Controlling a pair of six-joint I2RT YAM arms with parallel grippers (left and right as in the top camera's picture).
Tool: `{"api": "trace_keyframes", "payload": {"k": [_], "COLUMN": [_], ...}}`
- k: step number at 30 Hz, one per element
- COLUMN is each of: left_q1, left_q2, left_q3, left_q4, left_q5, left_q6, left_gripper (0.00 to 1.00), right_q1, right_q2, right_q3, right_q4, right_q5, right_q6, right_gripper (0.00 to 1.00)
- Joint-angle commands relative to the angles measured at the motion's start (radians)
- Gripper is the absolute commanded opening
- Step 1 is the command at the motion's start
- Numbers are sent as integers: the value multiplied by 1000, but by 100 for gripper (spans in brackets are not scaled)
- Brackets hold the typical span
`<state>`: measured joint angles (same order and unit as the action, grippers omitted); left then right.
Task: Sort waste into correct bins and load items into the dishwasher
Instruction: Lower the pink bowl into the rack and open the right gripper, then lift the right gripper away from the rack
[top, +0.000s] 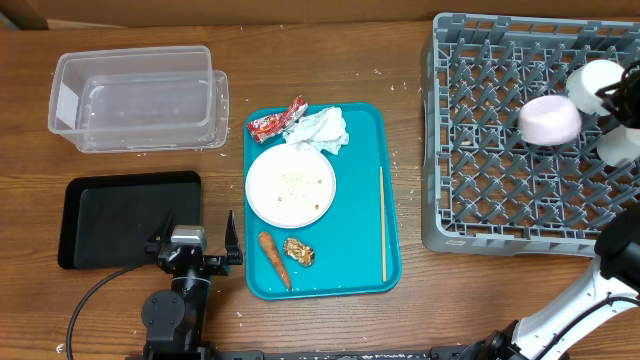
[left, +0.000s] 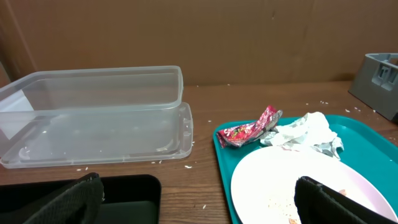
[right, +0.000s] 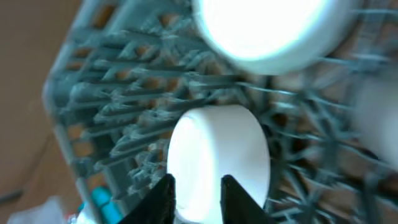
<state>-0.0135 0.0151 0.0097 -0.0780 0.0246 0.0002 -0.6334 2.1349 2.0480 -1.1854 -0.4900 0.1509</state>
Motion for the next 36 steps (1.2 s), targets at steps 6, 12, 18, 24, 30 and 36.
{"api": "trace_keyframes", "payload": {"k": [6,12,18,24,30,36], "left_q1": [4,4,4,4,4,4], "left_q2": [-11,-11,-11,-11,-11,-11], "left_q3": [-5,-5,-5,-5,-5,-5], "left_q4": [0,0,0,0,0,0], "left_q5": [-6,-6,-6,-6,-6,-6], "left_q6": [12,12,12,12,12,12], "left_gripper": [100,100,100,100,100,100], "right_q1": [-2,21,82,192,369,562], "right_q2": [-34,-84,-93,-95,-95,-95], "right_q3": [37,48,48,48,48,48], "right_q4": [-18,-33,-75,-107,-84,-71], "right_q5": [142,149,177,175,175,175], "right_q6": [68,69,90,90,89,89], "right_gripper": [34,33,18,58,79,93]}}
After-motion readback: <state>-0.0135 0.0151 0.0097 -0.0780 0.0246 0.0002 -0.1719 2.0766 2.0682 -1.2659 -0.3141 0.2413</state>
